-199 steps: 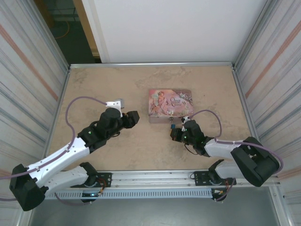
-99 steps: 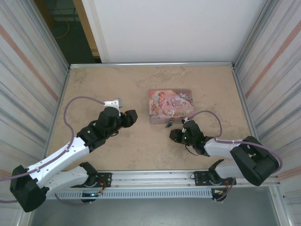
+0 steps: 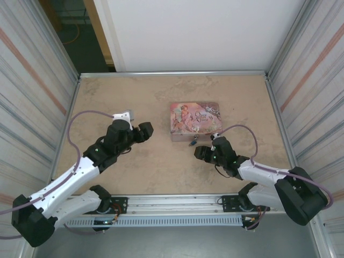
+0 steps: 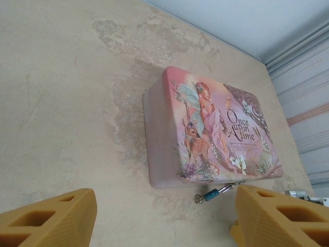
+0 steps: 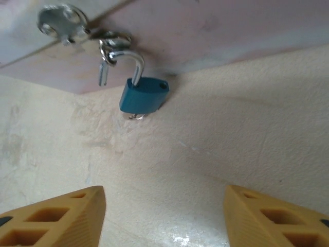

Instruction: Unlock the padlock with the key

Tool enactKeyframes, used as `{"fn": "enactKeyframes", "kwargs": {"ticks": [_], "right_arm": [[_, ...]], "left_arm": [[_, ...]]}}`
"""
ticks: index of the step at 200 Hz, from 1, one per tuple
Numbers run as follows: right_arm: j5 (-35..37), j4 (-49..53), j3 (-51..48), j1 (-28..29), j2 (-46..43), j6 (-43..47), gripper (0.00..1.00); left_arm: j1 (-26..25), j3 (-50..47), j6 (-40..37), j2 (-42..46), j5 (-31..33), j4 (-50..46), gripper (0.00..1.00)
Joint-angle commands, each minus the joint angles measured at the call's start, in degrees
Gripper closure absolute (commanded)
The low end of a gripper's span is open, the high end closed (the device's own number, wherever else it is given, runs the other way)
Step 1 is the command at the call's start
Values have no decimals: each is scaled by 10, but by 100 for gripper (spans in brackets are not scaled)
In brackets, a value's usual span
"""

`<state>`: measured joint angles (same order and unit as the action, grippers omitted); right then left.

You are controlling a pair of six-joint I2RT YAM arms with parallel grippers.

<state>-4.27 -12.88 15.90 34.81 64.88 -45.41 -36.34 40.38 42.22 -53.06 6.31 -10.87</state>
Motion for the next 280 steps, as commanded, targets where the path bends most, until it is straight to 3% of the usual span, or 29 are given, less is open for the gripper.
{"fn": "enactKeyframes", "kwargs": {"ticks": [1,47,124,182,218,280], "right_arm": [[8,27,19,-15,-21,12,31],[-17,34,38,-49,-37,29,0],[-46,74,46,-125,-76,59,1],[-116,94,74,-230,-79,106,1],[-160,77,103,-263,-34,127,1],[-192,57,158,-266,59,156,1]], "left_arm": [[24,-8,0,-12,-58,9,27],[80,7,6,-78,-171,36,26],[91,82,-26,-220,-241,59,25],[95,154,-19,-357,-318,106,29],[94,194,-12,-433,-359,120,32],[82,229,-7,-513,-387,128,36]]}}
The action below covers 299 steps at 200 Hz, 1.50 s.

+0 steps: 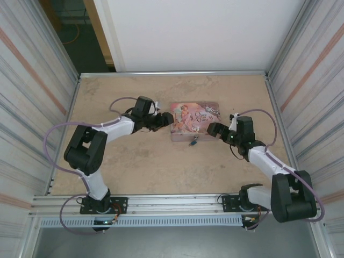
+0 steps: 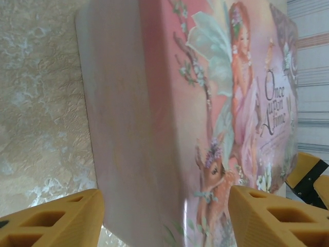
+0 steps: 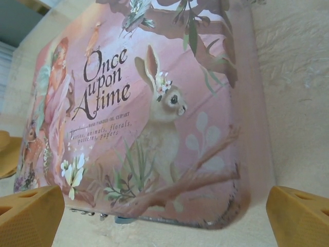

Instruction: Unlock the padlock with the key

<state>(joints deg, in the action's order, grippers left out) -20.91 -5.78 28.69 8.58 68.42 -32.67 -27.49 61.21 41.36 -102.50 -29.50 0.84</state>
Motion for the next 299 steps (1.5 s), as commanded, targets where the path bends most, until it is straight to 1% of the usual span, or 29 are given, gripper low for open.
{"fn": "enactKeyframes", "kwargs": {"ticks": [1,35,76,125,162,195,228,268,299], "right_arm": [[-26,-14,32,-4,25,29,1],[-55,-19,55,-1,62,46,1],[-68,-30,79,26,95,59,1],[-60,-56,108,70,142,57,1],[-32,-62,118,76,159,54,1],[2,-40,122,65,144,67,1],[23,-26,105,30,115,70,1],[46,18,83,-5,54,90,1],[51,28,54,-13,-8,88,1]], "left_arm": [[-6,20,2,-19,-29,10,37],[-11,4,9,-31,-35,18,44],[-11,-52,26,3,-29,47,49],[-5,-106,35,63,3,37,49],[7,-127,37,101,24,23,46],[18,-135,27,146,47,3,42],[31,-141,7,210,78,-34,40],[40,-147,-21,298,125,-85,38],[40,-133,-51,345,135,-120,38]]}}
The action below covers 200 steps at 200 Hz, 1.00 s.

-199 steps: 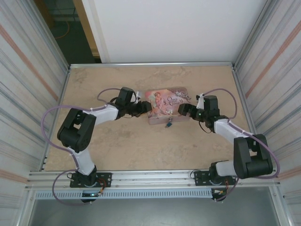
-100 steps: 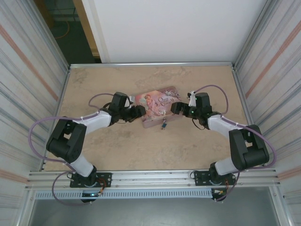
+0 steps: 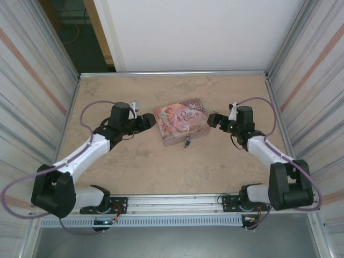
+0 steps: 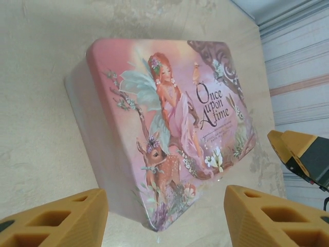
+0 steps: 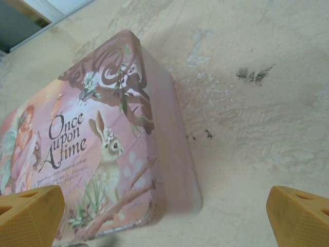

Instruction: Unlock the padlock with the key

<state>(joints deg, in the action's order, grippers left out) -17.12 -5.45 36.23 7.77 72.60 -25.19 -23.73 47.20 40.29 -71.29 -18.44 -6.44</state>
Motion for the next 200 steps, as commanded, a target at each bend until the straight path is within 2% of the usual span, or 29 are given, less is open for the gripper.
{"fn": "enactKeyframes", "kwargs": {"ticks": [1,65,151,200], "right_arm": [[13,25,-23,-5,-51,12,1],[-37,0,-90,-7,-169,-36,1],[-123,-15,-155,-7,-262,-95,1],[-116,-31,-179,30,-274,-115,1]], "left_arm": [[3,8,-41,33,24,-48,38],[2,58,-61,34,-31,-63,45],[-21,149,-64,-81,-121,-49,60],[-33,190,-62,-149,-145,-48,73]]}}
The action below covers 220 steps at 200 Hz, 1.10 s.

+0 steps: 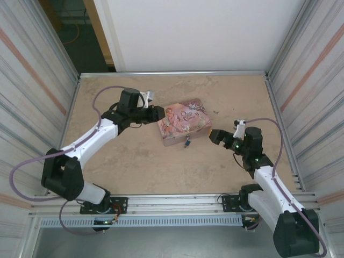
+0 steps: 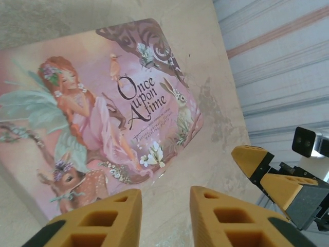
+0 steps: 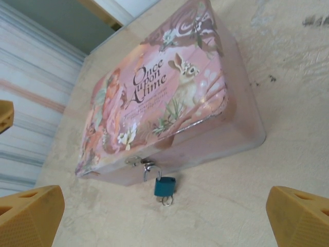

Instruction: Unlock the padlock with the key

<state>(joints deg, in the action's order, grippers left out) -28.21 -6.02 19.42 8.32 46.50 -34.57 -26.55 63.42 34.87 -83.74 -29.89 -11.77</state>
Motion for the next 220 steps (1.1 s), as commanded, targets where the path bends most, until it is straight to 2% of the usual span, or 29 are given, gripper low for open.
{"fn": "enactKeyframes", "kwargs": {"ticks": [1,32,60,165,220], "right_arm": [[-5,-26,-11,26,-13,-22,1],[10,-57,-17,66,12,-23,1],[0,-99,-10,89,63,-24,0],[27,-189,26,172,236,-11,2],[44,-225,23,187,271,6,4]], "left_arm": [[-6,29,-7,-26,-31,5,73],[-10,49,-4,-67,-51,4,79],[-14,59,-3,-95,-53,0,81],[-18,59,-8,-166,-75,4,81],[-18,46,-16,-186,-70,-5,82]]}}
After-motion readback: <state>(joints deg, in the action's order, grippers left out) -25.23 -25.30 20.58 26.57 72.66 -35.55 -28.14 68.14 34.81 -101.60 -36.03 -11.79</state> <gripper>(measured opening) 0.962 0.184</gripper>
